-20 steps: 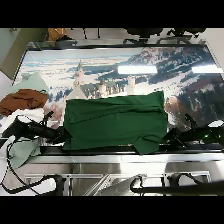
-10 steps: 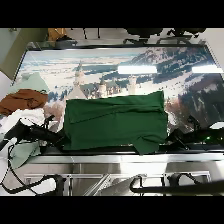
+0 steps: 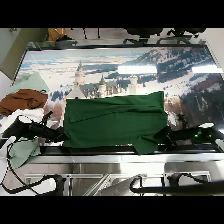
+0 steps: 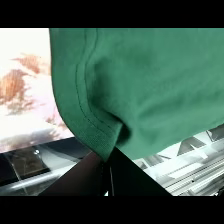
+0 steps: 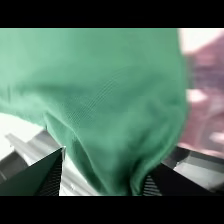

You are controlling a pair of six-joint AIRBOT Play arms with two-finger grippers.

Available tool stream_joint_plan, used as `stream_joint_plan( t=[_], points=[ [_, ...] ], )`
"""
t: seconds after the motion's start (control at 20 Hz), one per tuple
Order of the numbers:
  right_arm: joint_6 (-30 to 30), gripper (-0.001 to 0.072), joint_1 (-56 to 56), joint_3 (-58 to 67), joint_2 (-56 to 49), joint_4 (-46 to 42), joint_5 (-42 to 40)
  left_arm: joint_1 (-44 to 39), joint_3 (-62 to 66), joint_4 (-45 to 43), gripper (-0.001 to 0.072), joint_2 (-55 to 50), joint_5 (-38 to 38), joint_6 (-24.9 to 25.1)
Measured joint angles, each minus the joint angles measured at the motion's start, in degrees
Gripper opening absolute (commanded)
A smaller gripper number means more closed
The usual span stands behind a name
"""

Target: Fold the shirts.

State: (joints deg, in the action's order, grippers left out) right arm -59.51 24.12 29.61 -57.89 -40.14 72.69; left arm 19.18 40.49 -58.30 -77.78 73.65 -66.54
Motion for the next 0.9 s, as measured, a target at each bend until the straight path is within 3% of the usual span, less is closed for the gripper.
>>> stream_joint_plan(
  t=[0.3,0.65,0.75,0.8,0.9],
  points=[
    [0.7,0.0501,-4.8,-0.1,2.6,0.8,3.9,0.0,0.1,0.0,0.0016,0.0,2.0,0.0],
    [-2.9,0.0494,-5.6,-1.3,7.4,-5.3,4.7,0.0,0.1,0.0,0.0015,0.0,2.8,0.0],
    [-3.0,0.0227,-5.6,-2.4,7.9,-5.0,4.3,0.0,0.1,0.0,0.0016,0.0,3.1,0.0],
    [-2.8,0.0225,-5.6,-2.8,8.0,-4.8,4.2,0.0,0.1,0.0,0.0016,0.0,3.1,0.0],
    [-2.4,0.0021,-5.6,-3.3,8.3,-4.4,4.1,0.0,0.1,0.0,0.0015,0.0,3.7,0.0]
  ],
)
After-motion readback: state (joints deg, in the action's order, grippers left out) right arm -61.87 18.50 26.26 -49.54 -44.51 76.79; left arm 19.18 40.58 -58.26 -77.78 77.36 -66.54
